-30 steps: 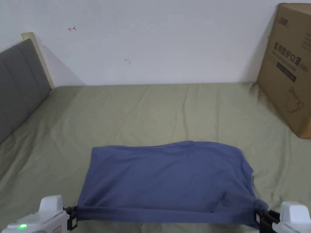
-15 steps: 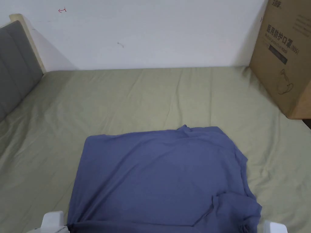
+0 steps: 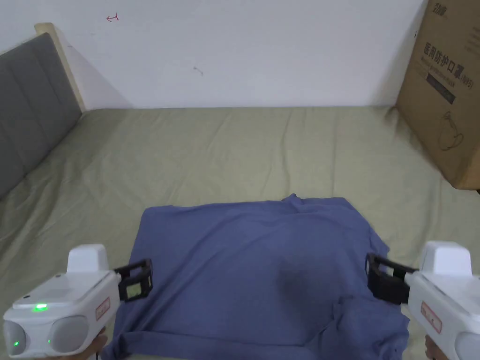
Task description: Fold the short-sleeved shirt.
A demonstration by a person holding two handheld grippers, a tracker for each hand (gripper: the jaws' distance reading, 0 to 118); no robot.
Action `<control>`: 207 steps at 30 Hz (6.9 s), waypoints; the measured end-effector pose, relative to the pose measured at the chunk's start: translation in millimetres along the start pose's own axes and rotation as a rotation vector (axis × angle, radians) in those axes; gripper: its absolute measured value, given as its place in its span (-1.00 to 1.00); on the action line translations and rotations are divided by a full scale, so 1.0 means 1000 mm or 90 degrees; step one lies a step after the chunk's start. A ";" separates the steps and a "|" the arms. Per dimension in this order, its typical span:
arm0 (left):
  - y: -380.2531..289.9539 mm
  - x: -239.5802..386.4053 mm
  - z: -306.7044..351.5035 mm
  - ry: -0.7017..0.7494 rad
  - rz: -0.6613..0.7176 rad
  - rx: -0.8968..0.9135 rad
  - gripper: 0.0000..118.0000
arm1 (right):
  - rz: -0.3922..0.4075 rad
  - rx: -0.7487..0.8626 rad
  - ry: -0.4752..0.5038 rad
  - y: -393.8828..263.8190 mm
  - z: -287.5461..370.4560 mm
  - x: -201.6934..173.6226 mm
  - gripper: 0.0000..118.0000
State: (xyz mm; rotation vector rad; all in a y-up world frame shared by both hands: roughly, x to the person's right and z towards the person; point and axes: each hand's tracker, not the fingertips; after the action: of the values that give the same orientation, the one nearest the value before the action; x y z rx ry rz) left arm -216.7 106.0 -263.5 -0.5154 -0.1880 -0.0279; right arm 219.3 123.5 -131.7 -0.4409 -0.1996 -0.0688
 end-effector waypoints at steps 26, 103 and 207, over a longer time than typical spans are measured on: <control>-0.046 -0.007 -0.009 0.028 -0.007 -0.072 -0.93 | 0.055 0.129 -0.054 0.012 0.022 -0.027 -1.00; -0.032 -0.022 -0.197 0.043 0.006 -0.323 0.33 | 0.009 -0.286 -0.076 -0.055 -0.217 0.020 -0.02; -0.130 -0.079 -0.082 0.027 0.138 -0.343 -0.95 | -0.089 -0.364 -0.041 -0.182 -0.083 0.049 -0.86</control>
State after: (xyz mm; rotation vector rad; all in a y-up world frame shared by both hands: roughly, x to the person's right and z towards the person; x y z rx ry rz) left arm -289.8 -49.0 -284.5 -1.0692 -0.0793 0.1259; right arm 261.6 -77.4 -119.1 -0.9989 -0.2741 -0.2520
